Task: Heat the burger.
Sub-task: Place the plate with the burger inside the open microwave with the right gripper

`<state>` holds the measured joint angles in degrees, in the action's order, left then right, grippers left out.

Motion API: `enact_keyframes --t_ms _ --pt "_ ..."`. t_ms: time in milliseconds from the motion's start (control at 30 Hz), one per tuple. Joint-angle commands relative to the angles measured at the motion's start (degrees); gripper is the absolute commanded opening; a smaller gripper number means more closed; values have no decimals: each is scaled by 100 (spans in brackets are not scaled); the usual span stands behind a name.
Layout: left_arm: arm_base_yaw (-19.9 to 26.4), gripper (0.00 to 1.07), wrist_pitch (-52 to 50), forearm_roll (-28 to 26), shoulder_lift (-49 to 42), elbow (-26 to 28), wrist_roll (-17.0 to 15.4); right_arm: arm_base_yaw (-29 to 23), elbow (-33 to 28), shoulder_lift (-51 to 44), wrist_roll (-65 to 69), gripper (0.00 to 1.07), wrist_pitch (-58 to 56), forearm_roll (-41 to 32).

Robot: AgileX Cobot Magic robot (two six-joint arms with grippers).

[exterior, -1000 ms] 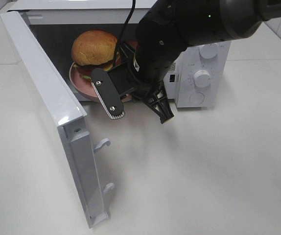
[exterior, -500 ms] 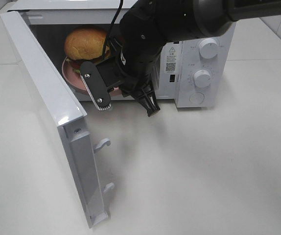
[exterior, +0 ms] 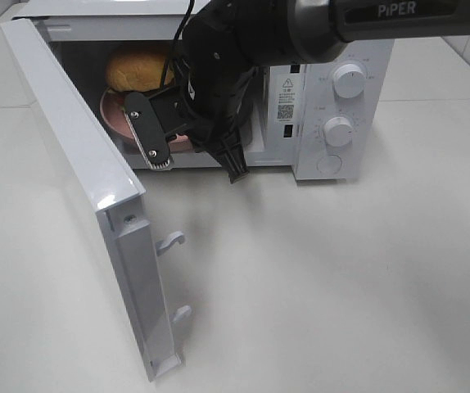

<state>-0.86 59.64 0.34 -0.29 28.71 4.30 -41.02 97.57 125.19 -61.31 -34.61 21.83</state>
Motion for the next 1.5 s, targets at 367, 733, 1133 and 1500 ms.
enact_keyframes --t_ms 367,733,1133,1500 --pt "-29 101 -40 0 -115 -11 -11 34 1203 590 -390 0 -46 -206" --pt "-29 101 -40 0 -115 -11 -6 218 1782 1003 -418 0 -218 -229" --pt "-29 101 -40 0 -115 -11 -11 298 1960 1197 -407 0 -189 -327" --pt "-29 101 -40 0 -115 -11 -11 350 1960 1215 -407 0 -149 -378"
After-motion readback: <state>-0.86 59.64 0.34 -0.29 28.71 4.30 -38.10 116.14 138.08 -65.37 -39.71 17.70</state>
